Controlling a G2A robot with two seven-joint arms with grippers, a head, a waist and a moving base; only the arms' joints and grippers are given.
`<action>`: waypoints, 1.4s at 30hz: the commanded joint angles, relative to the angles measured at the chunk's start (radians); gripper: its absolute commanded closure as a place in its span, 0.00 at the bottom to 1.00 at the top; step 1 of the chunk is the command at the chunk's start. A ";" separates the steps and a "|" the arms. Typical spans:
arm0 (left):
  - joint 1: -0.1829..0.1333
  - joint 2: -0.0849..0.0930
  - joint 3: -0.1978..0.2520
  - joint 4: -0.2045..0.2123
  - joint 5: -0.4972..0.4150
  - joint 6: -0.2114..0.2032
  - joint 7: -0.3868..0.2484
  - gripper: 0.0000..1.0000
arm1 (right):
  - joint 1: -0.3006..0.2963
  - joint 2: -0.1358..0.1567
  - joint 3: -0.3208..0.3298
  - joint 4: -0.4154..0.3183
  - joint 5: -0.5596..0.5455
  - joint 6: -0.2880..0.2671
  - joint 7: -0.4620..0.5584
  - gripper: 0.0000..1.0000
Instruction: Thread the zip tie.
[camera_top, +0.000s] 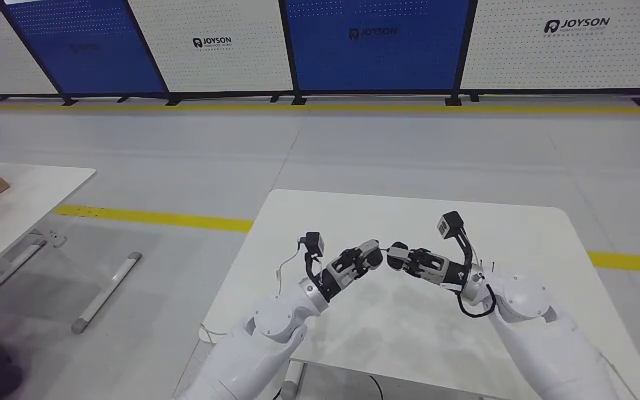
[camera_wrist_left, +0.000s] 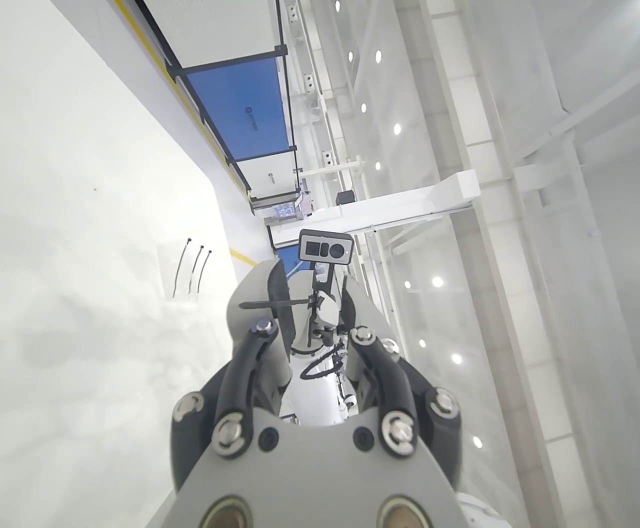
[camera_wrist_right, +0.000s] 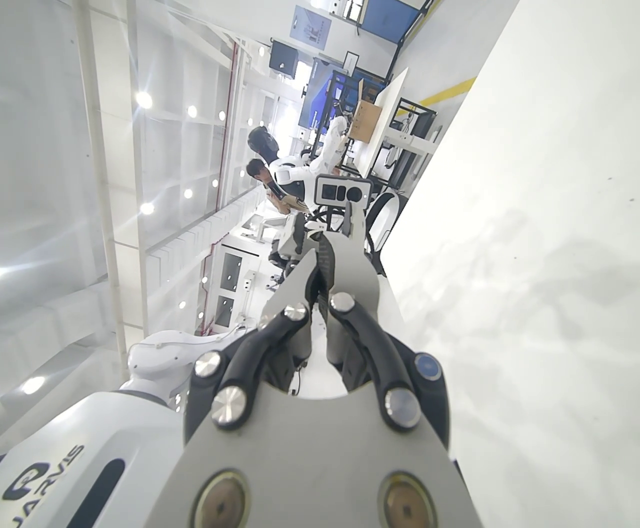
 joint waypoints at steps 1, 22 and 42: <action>0.001 0.000 0.000 0.000 0.003 -0.001 0.001 0.82 | 0.000 0.000 0.000 0.000 0.000 0.000 0.000 1.00; 0.003 0.000 0.005 0.010 0.044 -0.015 0.007 1.00 | 0.000 0.000 0.000 0.000 0.000 0.000 0.000 1.00; 0.010 0.003 -0.024 0.018 0.075 0.025 0.053 1.00 | -0.085 0.041 0.176 -0.030 0.068 0.063 0.073 0.00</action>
